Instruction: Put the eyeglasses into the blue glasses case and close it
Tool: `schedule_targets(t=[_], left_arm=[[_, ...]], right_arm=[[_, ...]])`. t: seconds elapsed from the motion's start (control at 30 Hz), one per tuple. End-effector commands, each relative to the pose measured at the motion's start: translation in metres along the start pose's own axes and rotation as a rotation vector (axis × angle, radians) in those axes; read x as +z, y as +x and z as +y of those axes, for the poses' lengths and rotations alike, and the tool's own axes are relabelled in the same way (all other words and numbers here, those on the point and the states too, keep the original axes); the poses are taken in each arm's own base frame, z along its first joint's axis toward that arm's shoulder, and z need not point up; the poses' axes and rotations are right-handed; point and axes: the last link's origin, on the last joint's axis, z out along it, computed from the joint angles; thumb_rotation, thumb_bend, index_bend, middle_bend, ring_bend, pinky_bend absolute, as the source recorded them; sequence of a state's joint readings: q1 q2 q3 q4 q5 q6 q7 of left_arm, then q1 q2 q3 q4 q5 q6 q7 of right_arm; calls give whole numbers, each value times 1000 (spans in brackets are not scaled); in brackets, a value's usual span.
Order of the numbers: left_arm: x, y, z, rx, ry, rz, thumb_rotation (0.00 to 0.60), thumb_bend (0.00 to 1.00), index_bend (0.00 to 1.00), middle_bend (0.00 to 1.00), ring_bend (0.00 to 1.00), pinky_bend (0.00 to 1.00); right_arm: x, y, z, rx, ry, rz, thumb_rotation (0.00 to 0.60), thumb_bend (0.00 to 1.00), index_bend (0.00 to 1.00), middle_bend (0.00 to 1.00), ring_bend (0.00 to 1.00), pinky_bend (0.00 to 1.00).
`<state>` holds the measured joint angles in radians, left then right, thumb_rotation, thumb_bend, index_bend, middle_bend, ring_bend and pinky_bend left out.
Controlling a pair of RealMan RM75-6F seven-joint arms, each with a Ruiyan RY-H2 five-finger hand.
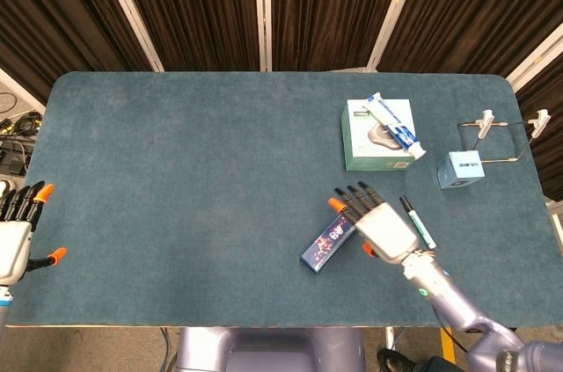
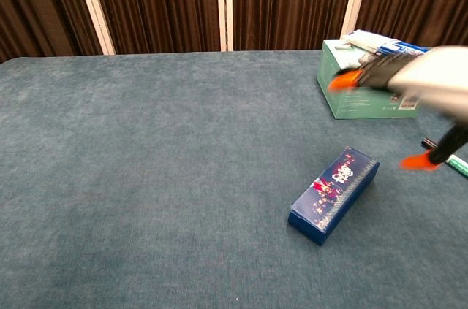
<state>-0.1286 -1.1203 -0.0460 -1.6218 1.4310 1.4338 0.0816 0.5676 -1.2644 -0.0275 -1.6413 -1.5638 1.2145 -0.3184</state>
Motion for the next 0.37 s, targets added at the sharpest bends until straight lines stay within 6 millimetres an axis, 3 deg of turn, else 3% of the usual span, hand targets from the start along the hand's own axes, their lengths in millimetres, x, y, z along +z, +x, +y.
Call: schedule_targets(t=[0.03,0.17,0.37], left_arm=[[-2,2,1,-9,-6,4,600,0,0,0,0,0],[-6,6,1,-21,-17,14,600,0,0,0,0,0],[-12,12,-2,-45,-21,33,600,0,0,0,0,0]], right_arm=[[-29,14,23,87,-124,94,600,0,0,0,0,0],[-50,19,42,29,-185,182,600,0,0,0,0,0],[-76,10,53,30,-258,212,600,0,0,0,0,0]])
